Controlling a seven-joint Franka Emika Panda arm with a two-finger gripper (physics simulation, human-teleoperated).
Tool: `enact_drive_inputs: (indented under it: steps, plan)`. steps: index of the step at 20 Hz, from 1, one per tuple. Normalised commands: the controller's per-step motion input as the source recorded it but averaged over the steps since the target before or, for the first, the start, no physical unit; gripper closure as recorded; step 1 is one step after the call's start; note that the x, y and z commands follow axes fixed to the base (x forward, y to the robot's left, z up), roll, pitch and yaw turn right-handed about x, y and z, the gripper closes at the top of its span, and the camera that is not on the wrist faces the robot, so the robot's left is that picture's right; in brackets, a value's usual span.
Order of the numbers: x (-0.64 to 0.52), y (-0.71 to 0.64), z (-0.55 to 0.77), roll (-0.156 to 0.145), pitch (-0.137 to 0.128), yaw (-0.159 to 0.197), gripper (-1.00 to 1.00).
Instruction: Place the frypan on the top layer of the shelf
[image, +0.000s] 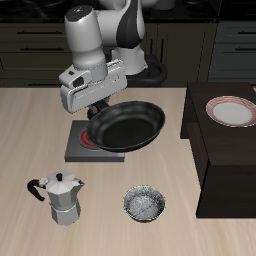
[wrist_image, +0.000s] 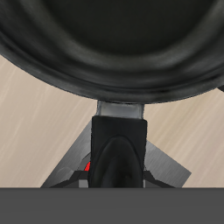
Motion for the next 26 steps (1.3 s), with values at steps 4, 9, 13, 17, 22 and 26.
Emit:
enact_drive_inputs:
  steps: [4,9,13,17,22,26]
  plan:
    - [0.02,0.04,-0.01,0.024,0.007,0.032,1.0]
    - [0.02,0.03,-0.01,0.021,-0.03,0.115,1.0]
    - [0.01,0.02,0.0,0.021,-0.013,0.103,1.0]
    - [0.0,0.01,0.0,0.006,0.016,0.038,1.0]
    - [0.02,0.0,-0.01,-0.008,0.009,0.077,1.0]
    - [0.03,-0.01,0.03,-0.013,-0.01,0.056,1.0]
